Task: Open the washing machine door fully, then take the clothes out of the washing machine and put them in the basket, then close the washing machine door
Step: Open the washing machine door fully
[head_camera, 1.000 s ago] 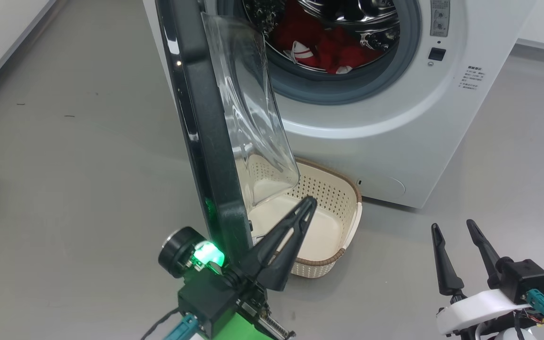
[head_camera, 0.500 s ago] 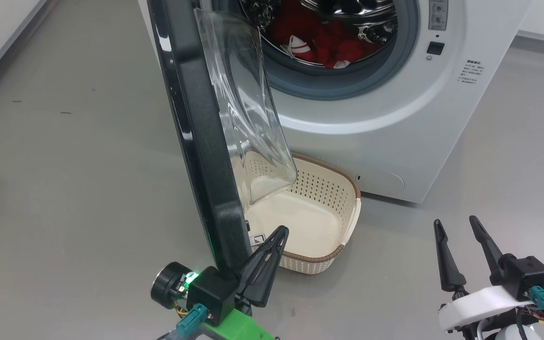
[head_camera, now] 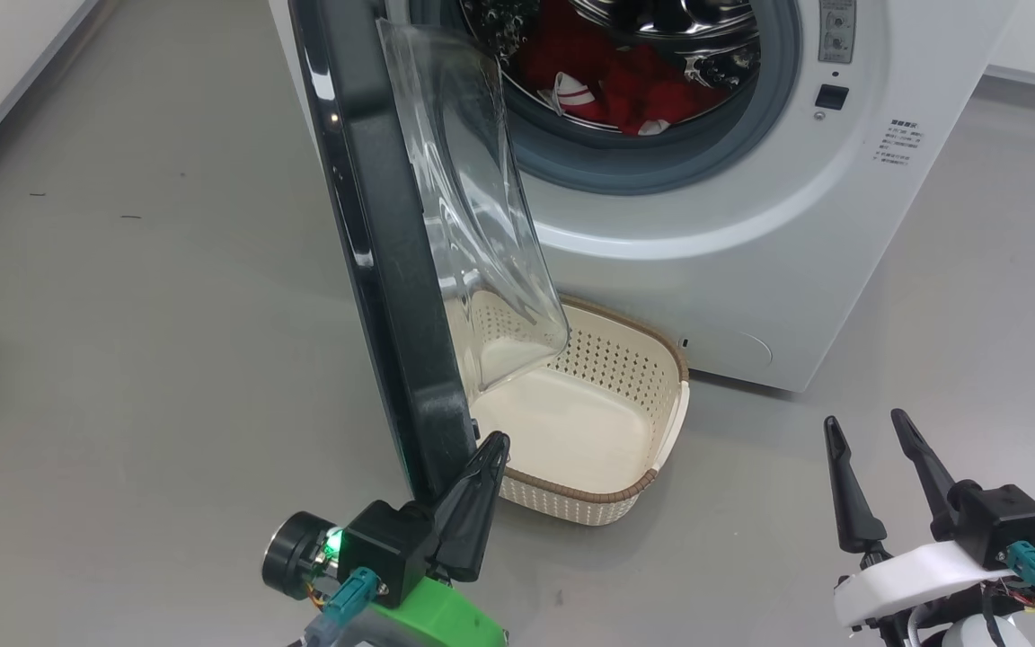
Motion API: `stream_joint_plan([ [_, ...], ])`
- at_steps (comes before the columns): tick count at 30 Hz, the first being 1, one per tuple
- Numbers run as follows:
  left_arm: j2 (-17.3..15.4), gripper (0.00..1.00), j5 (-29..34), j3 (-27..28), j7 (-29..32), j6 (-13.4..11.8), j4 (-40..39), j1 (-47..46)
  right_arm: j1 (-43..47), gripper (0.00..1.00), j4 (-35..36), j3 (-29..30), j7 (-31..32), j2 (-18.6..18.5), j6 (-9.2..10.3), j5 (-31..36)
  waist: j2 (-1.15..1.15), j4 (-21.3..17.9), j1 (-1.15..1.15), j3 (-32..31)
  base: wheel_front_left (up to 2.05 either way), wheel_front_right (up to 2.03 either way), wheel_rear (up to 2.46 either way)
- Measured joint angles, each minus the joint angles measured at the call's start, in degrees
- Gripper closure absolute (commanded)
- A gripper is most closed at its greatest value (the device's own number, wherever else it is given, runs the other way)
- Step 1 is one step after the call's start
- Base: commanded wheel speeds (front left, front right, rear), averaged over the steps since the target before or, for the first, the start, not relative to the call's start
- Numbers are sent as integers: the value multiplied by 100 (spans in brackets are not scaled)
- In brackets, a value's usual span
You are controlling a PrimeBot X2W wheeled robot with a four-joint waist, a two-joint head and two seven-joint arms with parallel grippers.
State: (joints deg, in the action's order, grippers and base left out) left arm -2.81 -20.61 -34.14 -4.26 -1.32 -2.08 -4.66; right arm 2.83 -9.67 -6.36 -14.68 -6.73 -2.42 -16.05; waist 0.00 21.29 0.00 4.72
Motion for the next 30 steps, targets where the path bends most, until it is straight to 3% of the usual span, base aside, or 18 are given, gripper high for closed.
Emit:
stream_joint_plan([
  [30,1,100,-59,237,-19,-247,180,289,3,0,-11,252,0,55,-103,163,0,504,0,-32,0,0,0],
])
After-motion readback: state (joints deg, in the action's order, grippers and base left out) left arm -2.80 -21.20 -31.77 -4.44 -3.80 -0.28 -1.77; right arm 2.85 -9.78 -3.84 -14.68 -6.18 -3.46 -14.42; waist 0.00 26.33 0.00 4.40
